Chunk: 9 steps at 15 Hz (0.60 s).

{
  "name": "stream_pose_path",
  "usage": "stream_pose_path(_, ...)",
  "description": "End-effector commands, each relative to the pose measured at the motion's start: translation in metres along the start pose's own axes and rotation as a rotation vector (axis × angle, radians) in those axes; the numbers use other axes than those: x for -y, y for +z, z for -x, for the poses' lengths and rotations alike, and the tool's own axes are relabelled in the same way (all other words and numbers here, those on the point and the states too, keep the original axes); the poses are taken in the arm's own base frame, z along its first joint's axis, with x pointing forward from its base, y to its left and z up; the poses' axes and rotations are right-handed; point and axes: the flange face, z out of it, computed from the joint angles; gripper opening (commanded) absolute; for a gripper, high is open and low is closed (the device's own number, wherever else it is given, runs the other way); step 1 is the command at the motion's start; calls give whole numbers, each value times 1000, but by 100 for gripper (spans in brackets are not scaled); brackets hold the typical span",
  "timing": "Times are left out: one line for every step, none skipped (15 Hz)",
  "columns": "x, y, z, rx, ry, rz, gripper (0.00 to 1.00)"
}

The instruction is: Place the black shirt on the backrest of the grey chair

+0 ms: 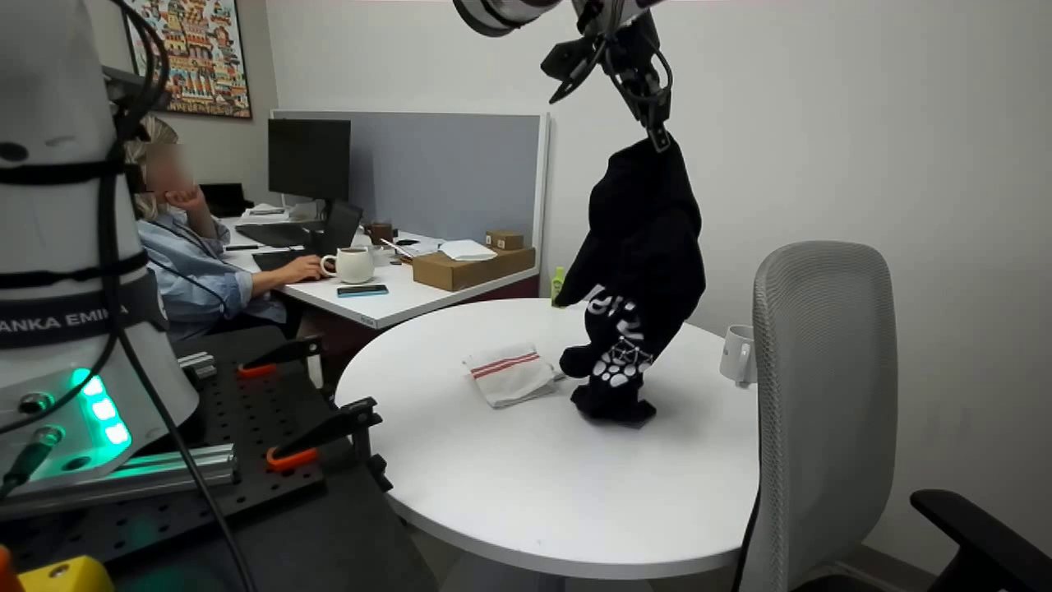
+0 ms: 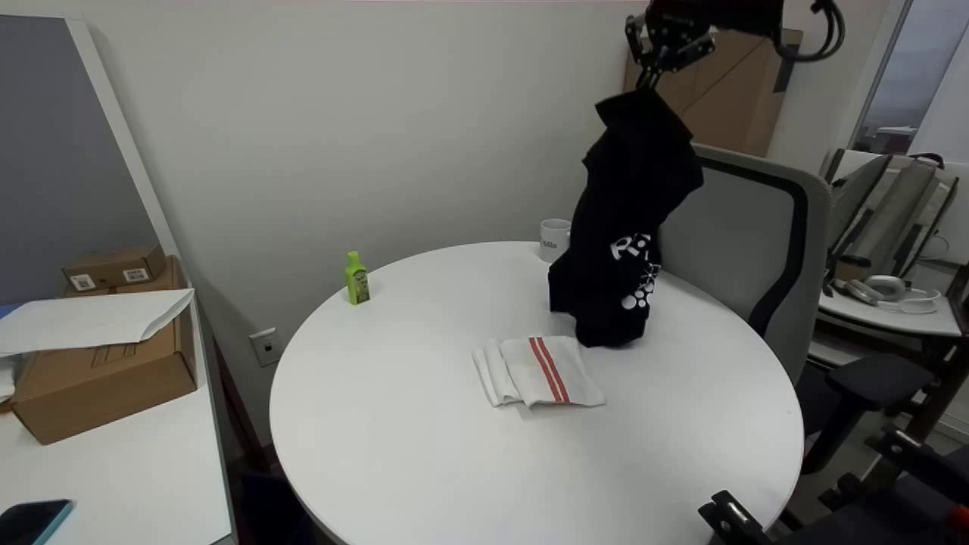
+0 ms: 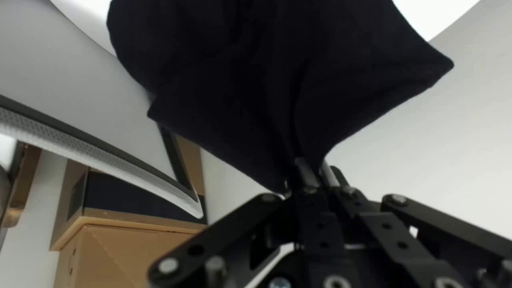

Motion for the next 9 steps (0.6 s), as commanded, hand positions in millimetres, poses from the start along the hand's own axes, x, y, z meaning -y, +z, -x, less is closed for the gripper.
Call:
stream_pose_path(30, -67, -25, -24, -68, -73, 1)
stream_pose_path(37, -81, -33, -33, -74, -87, 1)
stream_pose_path(46, -90, -38, -21, -90, -101, 1)
stream_pose_path(49, -99, -46, -24, -105, -97, 1)
stream_pose_path(56, -108, -51, -22, -111, -115, 1)
stream_pose_path(58, -114, -58, -20, -115, -113, 1)
stream_pose_path(61, -121, -64, -26, -112, -131, 1)
stream_pose_path(62, -125, -71, -21, -123, -116, 1)
stream_pose_path(62, -131, -77, -28, -129, -122, 1)
